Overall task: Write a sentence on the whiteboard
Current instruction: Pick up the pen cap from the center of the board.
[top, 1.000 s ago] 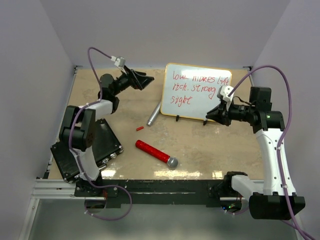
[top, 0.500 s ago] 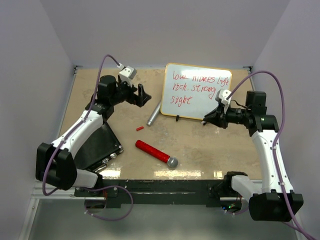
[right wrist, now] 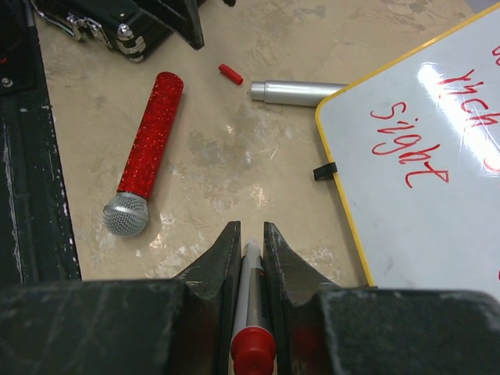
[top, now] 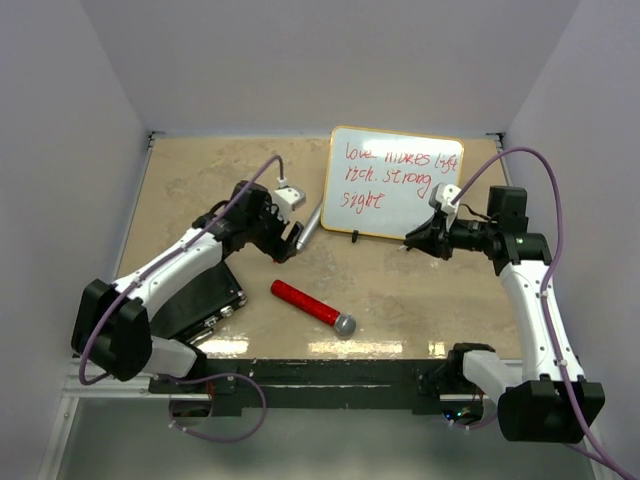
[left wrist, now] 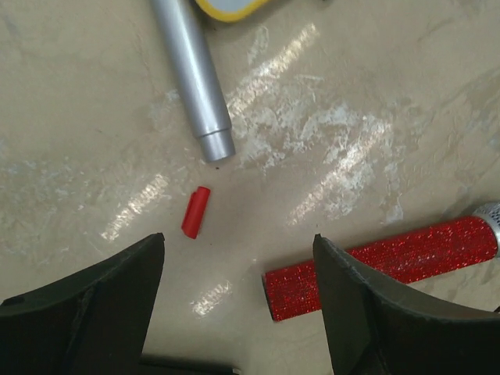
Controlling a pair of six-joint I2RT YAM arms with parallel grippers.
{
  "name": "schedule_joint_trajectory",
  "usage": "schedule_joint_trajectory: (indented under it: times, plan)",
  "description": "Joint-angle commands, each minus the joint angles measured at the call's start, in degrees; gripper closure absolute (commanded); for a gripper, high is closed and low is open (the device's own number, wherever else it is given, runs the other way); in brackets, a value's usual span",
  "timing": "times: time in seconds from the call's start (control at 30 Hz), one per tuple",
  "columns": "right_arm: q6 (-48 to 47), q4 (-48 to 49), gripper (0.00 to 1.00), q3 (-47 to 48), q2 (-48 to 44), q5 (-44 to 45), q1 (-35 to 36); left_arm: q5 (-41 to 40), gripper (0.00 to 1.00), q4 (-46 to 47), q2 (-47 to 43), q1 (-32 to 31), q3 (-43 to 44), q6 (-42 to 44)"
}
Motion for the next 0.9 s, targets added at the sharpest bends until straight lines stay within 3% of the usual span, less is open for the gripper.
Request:
schedule_joint_trajectory:
  times: [0.0, 0.33, 0.87]
  plan:
    - [-1.5, 0.6, 1.0, -0.5, -0.6, -1.6, -0.2, -6.2, 0.23, -5.5, 6.1, -3.1, 1.0, 4.6]
    - [-2.4, 0.0, 1.0, -0.8, 0.1, -1.1, -0.2, -14.2, 0.5, -8.0, 16.3, -5.5, 6.2, 7.4]
    - [-2.6, -0.2, 1.0, -0.8, 0.1, -0.8, -0.2, -14.1, 0.6, -10.2, 24.4, -5.5, 12.2, 10.5]
